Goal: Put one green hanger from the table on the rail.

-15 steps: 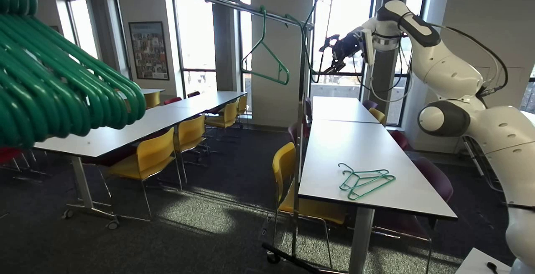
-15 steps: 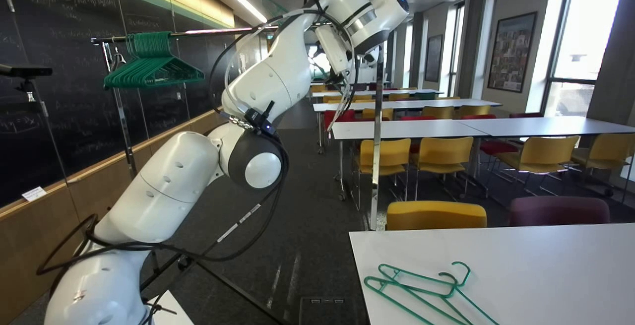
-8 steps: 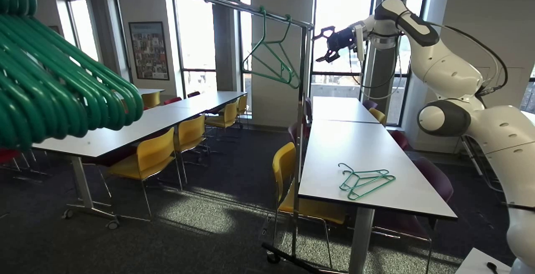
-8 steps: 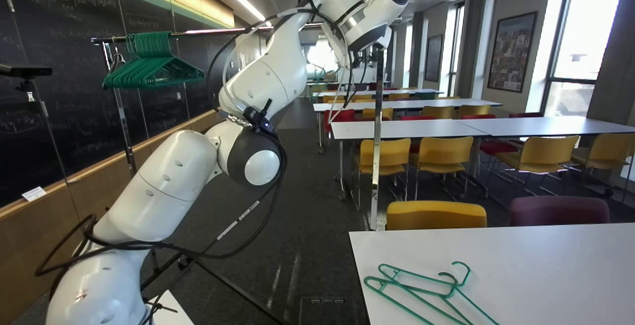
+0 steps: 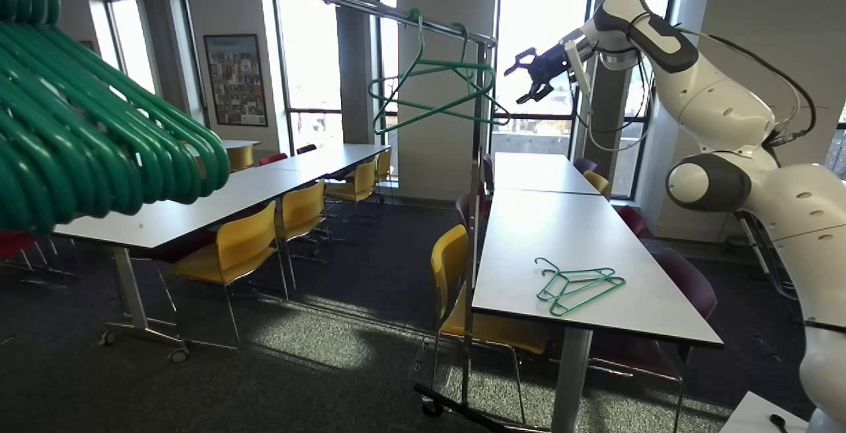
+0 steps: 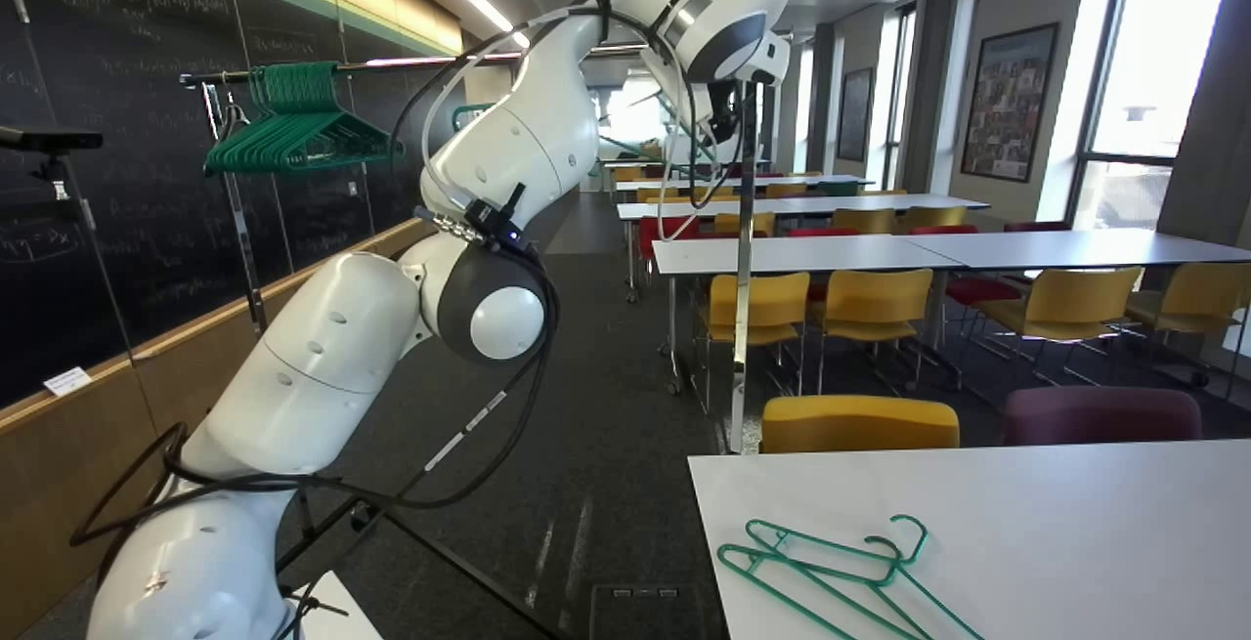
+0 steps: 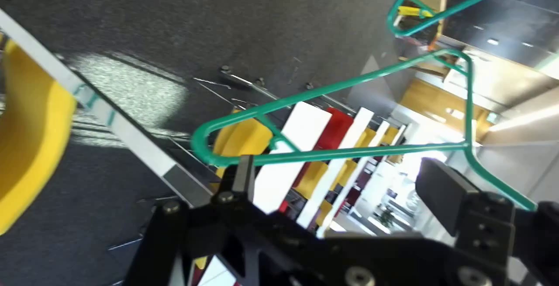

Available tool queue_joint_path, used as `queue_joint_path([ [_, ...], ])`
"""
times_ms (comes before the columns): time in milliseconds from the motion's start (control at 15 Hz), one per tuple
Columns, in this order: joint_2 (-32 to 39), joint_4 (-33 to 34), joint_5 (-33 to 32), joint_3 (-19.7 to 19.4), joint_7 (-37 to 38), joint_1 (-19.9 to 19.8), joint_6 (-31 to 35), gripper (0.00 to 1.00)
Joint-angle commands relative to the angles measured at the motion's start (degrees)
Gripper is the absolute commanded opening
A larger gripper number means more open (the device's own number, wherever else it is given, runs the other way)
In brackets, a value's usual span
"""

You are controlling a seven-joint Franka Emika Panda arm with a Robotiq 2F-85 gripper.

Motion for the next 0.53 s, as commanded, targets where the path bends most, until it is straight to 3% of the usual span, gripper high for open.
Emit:
queue_joint_path([
  [0, -4.21, -3.34, -7.2, -0.77, -0.71, -3.12, -10.11, 1.0],
  [467, -5.13, -3.34, -15.42, 0.05, -4.06, -7.15, -37.88, 1.0],
])
